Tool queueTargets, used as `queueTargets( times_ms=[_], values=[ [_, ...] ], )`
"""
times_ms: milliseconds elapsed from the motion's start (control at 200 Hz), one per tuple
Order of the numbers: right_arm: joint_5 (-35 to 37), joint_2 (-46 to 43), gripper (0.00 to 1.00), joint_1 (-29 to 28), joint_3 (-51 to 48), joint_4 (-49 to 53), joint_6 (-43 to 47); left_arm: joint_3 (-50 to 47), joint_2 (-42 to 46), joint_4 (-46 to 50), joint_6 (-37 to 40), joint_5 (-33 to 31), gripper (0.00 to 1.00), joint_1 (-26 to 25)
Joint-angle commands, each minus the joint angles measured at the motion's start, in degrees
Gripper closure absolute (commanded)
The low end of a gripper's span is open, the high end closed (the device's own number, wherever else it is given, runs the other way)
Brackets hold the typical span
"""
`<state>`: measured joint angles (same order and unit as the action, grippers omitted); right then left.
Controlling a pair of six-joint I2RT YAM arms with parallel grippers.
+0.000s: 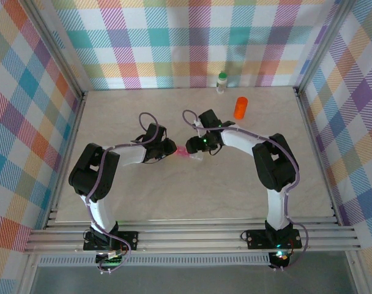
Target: Sort the pills into containers
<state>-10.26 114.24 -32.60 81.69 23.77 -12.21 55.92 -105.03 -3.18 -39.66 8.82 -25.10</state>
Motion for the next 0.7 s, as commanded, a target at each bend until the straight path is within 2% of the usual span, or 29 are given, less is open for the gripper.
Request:
queueTargets(
  times_ms=[0,145,200,320,535,695],
  values=[
    [-2.9,2.4,0.32,-0.2,5.7,3.0,2.6,-4.4,-3.7,12.2,-0.1,-1.8,0.77,-0.3],
    [-4.9,7.5,0.35,0.0,11.2,4.7,4.4,-5.2,-3.8,11.5,-0.4,-1.3,0.79,-0.4],
    [-6.1,8.3,0.39,-0.1,11.6,4.2,3.8,-5.6,-3.8,10.9,-0.8,-0.8,0.8,-0.3],
    [-6.4,8.9,0.41,-0.1,11.6,3.0,3.4,-6.3,-4.1,9.6,-1.4,0.1,0.8,-0.3],
    [-13.1,12.2,0.41,-0.1,11.9,0.4,13.0,-6.7,-4.7,9.3,-1.1,0.7,0.81,-0.3],
    [-17.3,14.7,0.42,-0.1,13.8,0.2,14.8,-7.6,-4.9,8.7,-1.3,0.8,0.82,-0.3]
  ],
)
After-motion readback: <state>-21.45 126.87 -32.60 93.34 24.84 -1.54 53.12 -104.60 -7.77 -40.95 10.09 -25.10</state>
